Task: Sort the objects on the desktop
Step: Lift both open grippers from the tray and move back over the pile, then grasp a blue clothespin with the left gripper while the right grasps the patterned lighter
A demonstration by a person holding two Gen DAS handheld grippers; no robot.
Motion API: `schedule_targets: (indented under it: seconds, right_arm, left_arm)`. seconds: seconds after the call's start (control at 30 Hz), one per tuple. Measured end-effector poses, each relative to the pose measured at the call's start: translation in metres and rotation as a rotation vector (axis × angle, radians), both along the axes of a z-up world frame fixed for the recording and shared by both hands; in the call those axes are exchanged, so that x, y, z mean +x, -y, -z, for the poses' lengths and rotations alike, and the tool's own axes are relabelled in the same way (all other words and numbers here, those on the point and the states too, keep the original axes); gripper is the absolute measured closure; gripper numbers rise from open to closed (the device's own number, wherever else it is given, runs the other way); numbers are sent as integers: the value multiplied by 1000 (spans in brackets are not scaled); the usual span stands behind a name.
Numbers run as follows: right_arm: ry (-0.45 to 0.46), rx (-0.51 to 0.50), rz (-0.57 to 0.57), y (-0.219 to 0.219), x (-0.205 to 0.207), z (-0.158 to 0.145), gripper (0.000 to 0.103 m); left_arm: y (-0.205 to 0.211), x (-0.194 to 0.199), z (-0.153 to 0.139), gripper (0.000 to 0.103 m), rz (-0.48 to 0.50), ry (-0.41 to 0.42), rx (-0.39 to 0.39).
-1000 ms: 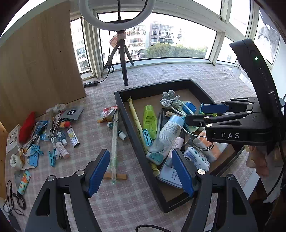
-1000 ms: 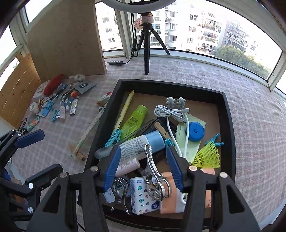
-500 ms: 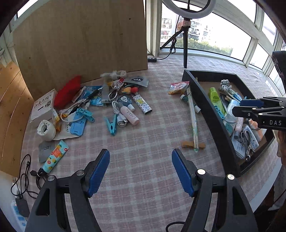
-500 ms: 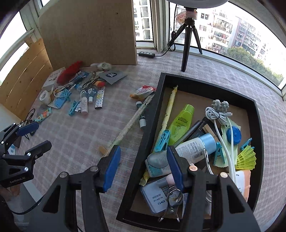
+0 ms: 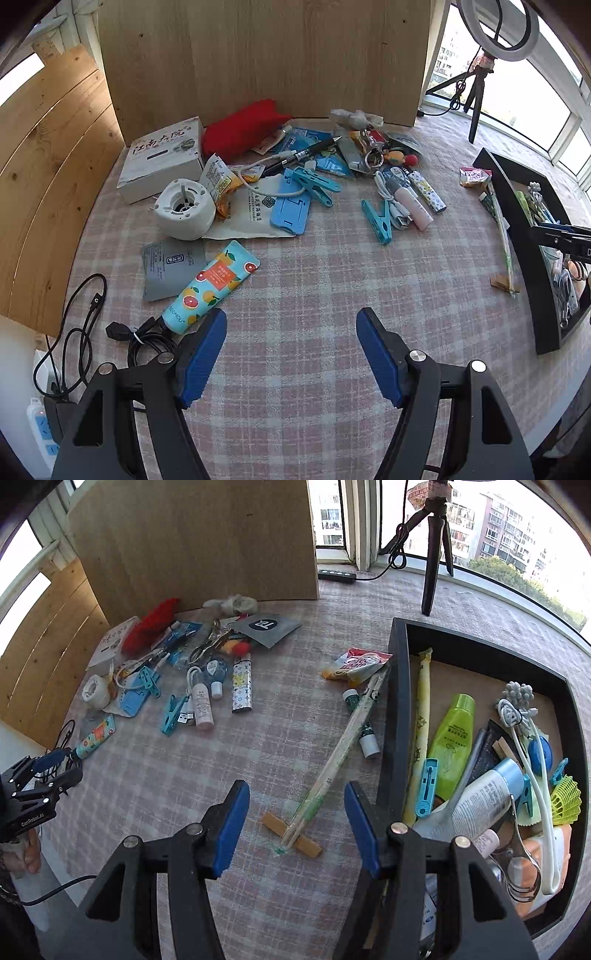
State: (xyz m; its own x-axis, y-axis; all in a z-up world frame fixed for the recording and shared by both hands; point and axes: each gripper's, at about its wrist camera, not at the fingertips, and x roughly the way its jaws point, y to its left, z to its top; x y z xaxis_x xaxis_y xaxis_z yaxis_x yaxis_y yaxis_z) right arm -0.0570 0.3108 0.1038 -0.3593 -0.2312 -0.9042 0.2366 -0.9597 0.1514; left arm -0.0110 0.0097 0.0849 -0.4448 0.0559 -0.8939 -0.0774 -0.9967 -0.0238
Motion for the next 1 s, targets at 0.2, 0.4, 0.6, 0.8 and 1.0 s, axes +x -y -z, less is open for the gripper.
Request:
schedule_targets:
  seconds: [0.2, 0.4, 0.6, 0.8, 1.0]
  right_arm:
    - [9, -2, -21, 28, -26, 10, 51]
    - [25, 14, -70, 52, -56, 25, 51]
    - [62, 14, -102, 66, -84, 46, 51]
    - [81, 25, -128, 78, -105, 62, 52]
    - [79, 71, -160, 92, -114, 71, 55]
  left_arm:
    - [-16, -18, 8, 33, -2, 6, 55]
    - [-58, -42, 24, 33, 48, 14, 69]
    - [-83, -65, 40, 42, 83, 35, 49]
    - [-83, -84, 51, 51, 72, 50, 31]
    - [-82, -96, 61, 52, 77, 68, 18]
